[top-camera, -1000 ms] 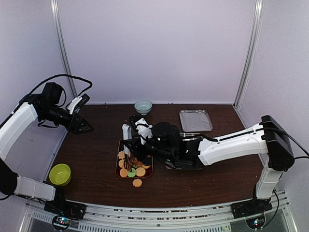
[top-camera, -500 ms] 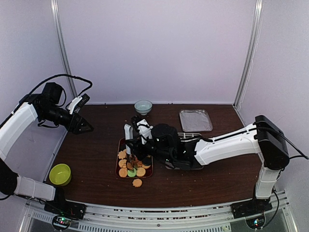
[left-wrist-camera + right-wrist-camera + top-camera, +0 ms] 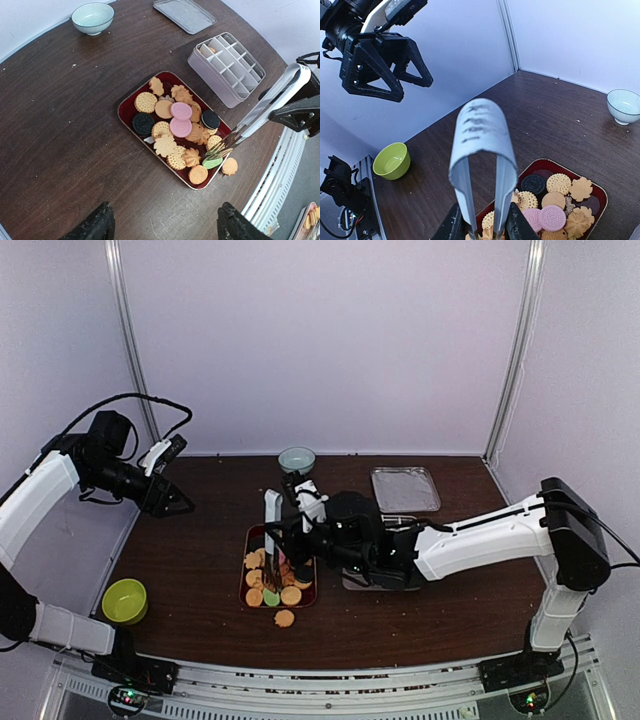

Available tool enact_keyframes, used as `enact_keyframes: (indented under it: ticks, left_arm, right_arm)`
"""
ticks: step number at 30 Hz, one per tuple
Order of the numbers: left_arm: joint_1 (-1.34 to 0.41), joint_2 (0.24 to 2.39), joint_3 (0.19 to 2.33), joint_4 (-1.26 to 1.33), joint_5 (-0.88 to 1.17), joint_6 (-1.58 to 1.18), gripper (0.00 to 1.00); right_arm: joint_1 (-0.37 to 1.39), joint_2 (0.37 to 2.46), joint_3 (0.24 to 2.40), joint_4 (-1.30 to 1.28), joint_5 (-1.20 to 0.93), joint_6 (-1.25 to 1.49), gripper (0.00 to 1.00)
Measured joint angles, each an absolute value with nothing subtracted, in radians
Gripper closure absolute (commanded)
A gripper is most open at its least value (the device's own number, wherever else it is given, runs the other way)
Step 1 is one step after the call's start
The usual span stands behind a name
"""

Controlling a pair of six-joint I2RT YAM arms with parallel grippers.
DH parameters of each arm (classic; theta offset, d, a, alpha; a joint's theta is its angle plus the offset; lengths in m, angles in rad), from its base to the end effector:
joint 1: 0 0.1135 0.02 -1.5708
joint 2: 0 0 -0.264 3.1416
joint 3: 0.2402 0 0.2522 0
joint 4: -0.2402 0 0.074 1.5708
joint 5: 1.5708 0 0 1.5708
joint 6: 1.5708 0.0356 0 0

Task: Pack the cookies
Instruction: Pick up the fake cookies from the plate.

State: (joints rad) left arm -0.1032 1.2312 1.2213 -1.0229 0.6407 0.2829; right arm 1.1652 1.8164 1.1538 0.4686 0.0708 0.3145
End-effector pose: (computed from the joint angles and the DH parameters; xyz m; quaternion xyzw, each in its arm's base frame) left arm 0.2267 -0.0449 0.3319 0.2577 0.8819 -0.2797 0.2785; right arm 0.1687 0.3865 0.2451 -0.2980 0.7123 0.4078 0.4874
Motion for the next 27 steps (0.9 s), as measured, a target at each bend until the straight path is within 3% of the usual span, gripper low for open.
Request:
enact_keyframes:
  ticks: [20, 27]
  left_arm:
    - [-0.103, 1.232, 1.222, -1.023, 0.640, 0.283, 0.27]
    - [-0.103, 1.239, 1.222, -1.024, 0.640, 0.283, 0.27]
  right_arm:
    - [1.113, 1.766, 1.109, 0.477, 0.016, 0.345, 1.00]
    - [0.968, 1.585, 1.088, 0.429, 0.019, 0.286, 1.00]
